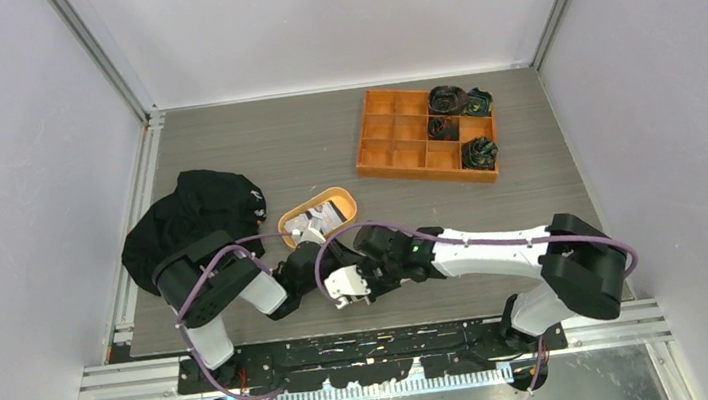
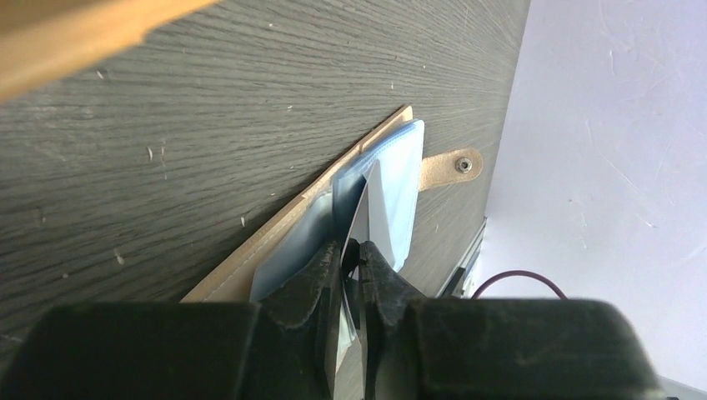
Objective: Put the credit cards into the card holder
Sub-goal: Insert the credit card into the card holder.
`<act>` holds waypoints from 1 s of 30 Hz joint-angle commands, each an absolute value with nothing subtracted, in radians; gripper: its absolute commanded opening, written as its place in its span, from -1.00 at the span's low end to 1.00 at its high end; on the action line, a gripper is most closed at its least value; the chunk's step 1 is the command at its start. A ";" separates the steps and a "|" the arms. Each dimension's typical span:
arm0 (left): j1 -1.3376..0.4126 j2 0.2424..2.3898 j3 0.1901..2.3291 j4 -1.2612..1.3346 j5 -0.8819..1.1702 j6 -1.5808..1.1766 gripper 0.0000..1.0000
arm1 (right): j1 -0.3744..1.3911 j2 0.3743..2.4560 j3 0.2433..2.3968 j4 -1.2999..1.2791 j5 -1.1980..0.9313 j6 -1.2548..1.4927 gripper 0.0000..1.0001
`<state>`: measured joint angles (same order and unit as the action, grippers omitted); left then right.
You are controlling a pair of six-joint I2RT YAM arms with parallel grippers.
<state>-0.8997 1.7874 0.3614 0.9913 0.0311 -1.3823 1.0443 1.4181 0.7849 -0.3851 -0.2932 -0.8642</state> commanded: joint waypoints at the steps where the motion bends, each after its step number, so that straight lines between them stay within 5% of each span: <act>1: -0.897 1.820 0.366 0.965 0.052 -1.350 -0.70 | 1.071 1.453 0.774 -0.202 -0.130 -0.809 -0.93; 30: -0.873 1.825 0.365 0.985 0.090 -1.342 -0.46 | 0.982 1.494 0.798 -0.292 -0.029 -0.838 -0.93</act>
<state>-0.8764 1.8111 0.3725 1.0286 0.0879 -1.3796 0.9962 1.5288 0.7696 -0.2779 -0.0490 -0.8230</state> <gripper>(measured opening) 0.260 0.051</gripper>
